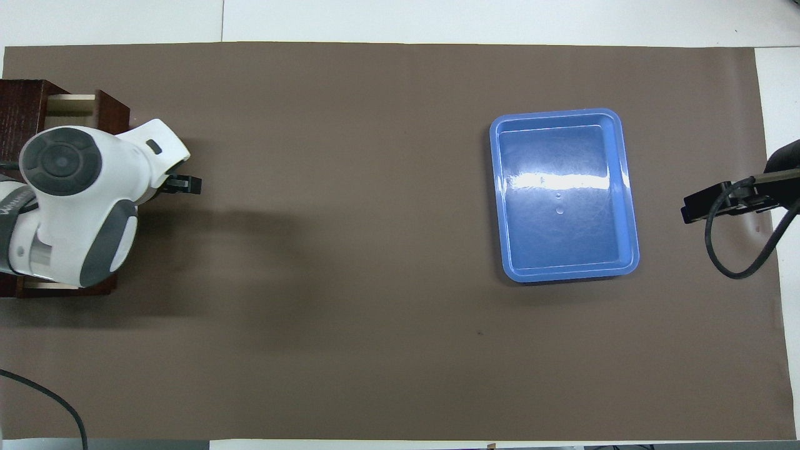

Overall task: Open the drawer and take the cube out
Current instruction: 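Pull the drawer open toward the robot with the left gripper, then release the handle and grasp the yellow cube with the left gripper, then lift the cube with the left gripper while the right gripper approaches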

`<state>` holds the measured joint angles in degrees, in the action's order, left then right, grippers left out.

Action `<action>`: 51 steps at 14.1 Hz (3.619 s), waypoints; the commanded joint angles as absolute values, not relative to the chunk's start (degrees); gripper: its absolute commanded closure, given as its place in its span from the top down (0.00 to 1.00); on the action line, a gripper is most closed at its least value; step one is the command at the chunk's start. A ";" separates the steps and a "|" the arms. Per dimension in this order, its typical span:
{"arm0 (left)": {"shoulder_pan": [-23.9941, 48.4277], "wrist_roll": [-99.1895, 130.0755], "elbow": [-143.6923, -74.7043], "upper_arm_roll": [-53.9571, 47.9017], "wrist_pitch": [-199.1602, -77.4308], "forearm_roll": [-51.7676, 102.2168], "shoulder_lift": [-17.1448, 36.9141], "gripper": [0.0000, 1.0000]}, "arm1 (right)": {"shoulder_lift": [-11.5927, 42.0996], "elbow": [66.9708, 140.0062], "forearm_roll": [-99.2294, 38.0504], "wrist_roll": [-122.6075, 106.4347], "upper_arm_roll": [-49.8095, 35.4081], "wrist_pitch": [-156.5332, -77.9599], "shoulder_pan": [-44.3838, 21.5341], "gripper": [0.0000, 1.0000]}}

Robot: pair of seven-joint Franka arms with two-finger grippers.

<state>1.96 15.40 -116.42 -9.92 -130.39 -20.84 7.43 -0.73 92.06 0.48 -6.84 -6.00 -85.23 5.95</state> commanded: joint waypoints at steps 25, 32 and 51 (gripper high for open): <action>-8.88 24.96 -113.37 -8.79 -121.90 -8.53 4.57 1.00 | -1.76 93.08 -0.17 -8.09 -6.68 -84.46 6.94 1.00; -8.35 25.66 -105.42 -8.79 -115.00 -7.83 7.37 0.00 | -3.25 97.45 -0.26 -0.83 -6.94 -87.17 6.42 1.00; 26.79 131.35 -104.32 -9.23 -119.62 5.54 6.15 0.00 | 12.20 106.61 -39.10 69.77 -7.21 -110.81 -13.09 1.00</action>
<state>24.20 124.80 -100.46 -10.49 -117.69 4.53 8.48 10.71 106.27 -36.05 66.99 -7.27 -108.22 -12.04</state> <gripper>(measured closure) 0.445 0.000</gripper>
